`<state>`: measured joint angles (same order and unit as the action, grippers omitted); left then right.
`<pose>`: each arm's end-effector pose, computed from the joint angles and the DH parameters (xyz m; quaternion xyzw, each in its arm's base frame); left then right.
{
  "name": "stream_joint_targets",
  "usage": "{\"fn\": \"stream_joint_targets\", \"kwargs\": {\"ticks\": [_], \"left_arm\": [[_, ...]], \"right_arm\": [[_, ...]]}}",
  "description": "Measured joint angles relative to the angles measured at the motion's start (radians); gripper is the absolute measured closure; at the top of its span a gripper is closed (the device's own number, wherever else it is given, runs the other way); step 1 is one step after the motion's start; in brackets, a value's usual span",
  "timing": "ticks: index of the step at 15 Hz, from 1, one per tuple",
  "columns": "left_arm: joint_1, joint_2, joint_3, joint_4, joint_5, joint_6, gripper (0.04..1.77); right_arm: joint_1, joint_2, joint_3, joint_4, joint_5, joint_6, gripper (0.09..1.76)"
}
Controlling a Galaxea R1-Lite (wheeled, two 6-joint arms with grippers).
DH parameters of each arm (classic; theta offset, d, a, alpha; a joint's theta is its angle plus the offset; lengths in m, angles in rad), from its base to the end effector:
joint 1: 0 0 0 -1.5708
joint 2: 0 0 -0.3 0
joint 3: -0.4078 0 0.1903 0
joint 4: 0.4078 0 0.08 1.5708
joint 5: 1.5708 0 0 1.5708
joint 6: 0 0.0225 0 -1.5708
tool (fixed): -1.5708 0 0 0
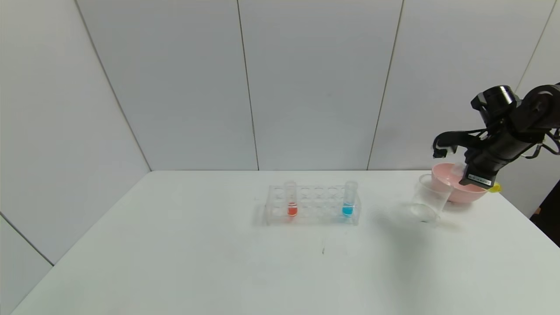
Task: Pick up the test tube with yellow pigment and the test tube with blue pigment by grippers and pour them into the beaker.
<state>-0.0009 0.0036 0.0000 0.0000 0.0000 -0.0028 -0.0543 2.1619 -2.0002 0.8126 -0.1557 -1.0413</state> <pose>-0.0225 0.0000 0.0756 -0.0014 0.0018 -0.0004 1.0000 0.4084 -0.0257 0.2109 -0.4577 0.4516 0.1522 0.7506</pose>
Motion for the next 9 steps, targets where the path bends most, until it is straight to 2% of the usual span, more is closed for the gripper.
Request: {"fn": "stream_joint_targets", "kwargs": {"ticks": [5, 9], "left_arm": [[0.0, 0.0, 0.0, 0.0, 0.0, 0.0, 0.05], [0.0, 0.0, 0.0, 0.0, 0.0, 0.0, 0.05]], "right_arm": [[0.032, 0.01, 0.0, 0.0, -0.094, 0.0, 1.32], [0.052, 0.012, 0.0, 0.01, -0.126, -0.003, 1.32]]}}
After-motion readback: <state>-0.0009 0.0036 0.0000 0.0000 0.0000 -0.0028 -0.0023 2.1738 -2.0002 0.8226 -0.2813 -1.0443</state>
